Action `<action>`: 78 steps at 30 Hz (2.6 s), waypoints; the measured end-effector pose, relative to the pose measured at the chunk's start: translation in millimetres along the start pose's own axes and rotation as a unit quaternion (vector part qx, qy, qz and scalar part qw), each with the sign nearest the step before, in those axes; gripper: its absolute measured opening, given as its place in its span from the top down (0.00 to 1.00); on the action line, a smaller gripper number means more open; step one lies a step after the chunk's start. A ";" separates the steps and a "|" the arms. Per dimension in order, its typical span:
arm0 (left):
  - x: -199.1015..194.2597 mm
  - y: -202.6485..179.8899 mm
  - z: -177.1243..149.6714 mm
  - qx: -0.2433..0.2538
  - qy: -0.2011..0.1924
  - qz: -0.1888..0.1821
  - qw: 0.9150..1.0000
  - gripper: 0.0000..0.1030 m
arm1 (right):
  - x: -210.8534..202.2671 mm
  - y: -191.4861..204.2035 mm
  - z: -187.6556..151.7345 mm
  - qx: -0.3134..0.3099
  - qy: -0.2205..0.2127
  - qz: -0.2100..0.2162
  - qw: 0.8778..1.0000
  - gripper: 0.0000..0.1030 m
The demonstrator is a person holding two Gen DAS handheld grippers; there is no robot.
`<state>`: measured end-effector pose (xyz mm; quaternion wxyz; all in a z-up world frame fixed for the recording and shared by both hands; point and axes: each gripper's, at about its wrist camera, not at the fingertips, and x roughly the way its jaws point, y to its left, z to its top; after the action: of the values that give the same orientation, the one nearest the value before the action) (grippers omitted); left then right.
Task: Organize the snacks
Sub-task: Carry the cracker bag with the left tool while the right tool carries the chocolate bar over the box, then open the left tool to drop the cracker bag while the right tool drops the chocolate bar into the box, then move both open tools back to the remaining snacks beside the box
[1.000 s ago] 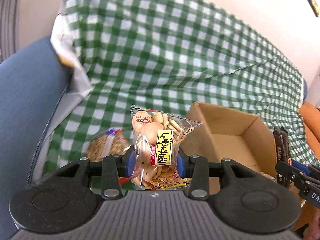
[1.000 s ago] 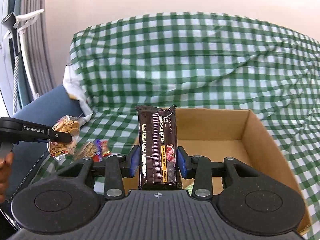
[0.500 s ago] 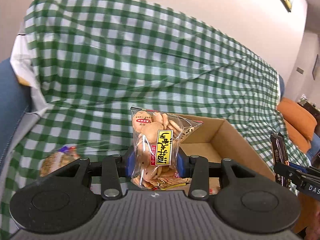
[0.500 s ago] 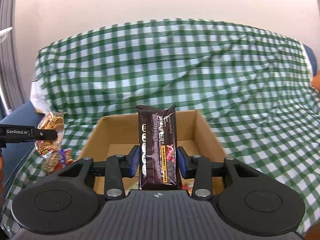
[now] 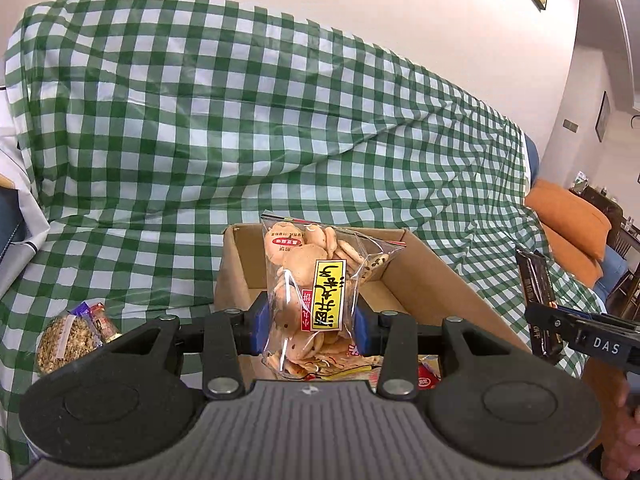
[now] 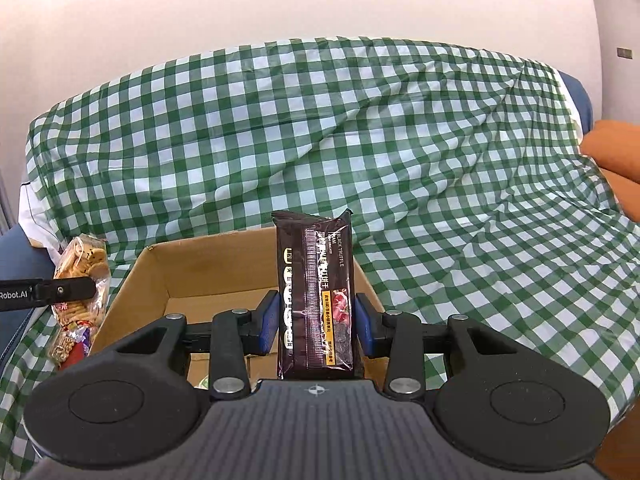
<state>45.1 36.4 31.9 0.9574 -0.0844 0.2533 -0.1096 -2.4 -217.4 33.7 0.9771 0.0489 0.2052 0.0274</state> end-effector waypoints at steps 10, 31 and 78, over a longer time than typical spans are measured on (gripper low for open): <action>-1.6 5.4 1.5 -0.009 -0.006 -0.002 1.000 0.57 | 4.5 14.1 0.4 -0.011 -0.002 0.004 1.000 0.60; 3.4 -4.5 -0.4 0.015 -0.003 -0.026 1.000 0.57 | 6.1 16.8 -1.2 -0.012 -0.001 0.003 1.000 0.60; -7.3 100.6 12.3 -0.059 0.044 0.063 0.995 0.92 | 20.6 111.1 -11.8 -0.050 -0.014 0.067 0.996 0.70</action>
<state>62.0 136.2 24.0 0.9438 -0.1197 0.3057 -0.0379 8.0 -104.5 26.5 0.9771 0.0142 0.1865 0.1019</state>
